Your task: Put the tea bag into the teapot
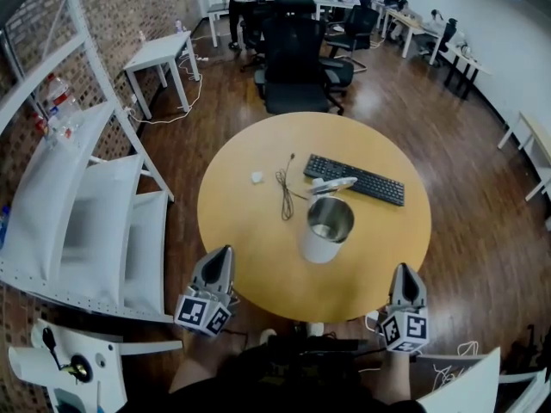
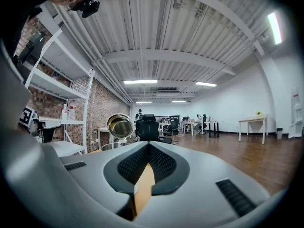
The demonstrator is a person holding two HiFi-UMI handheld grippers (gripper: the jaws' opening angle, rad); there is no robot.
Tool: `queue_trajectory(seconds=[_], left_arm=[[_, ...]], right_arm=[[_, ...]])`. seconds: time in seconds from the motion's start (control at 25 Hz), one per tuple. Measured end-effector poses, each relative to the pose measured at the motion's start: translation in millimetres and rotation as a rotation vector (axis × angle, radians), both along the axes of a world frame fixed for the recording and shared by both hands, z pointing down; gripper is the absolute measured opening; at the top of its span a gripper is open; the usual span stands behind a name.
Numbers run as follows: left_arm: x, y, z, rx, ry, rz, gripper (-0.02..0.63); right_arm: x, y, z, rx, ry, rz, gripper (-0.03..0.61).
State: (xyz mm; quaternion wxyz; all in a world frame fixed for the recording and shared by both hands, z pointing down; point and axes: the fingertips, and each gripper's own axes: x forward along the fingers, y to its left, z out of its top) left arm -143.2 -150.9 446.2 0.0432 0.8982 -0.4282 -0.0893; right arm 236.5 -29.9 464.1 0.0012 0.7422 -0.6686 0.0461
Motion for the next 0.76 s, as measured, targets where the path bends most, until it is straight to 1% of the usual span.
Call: queue_trajectory(seconds=[0.16,0.36,0.52,0.76], left_arm=[[3.3,1.1,3.1,-0.009,0.001,0.006,-0.006],[5.9,0.0,4.6,-0.014,0.001,0.011,-0.006],[5.5,2.7,4.6,-0.015,-0.005,0.011,-0.006],[7.1,4.7,5.5,-0.018,-0.013,0.013,-0.006]], right_arm=[[2.6,3.4,4.1,-0.013,-0.009,0.004,0.011],[2.1,1.9,4.6,-0.006,-0.014,-0.011,0.009],[1.3,2.1,12.6,-0.038,-0.017,-0.015,0.011],[-3.3,-2.6,11.5,-0.027,-0.030,-0.056,0.009]])
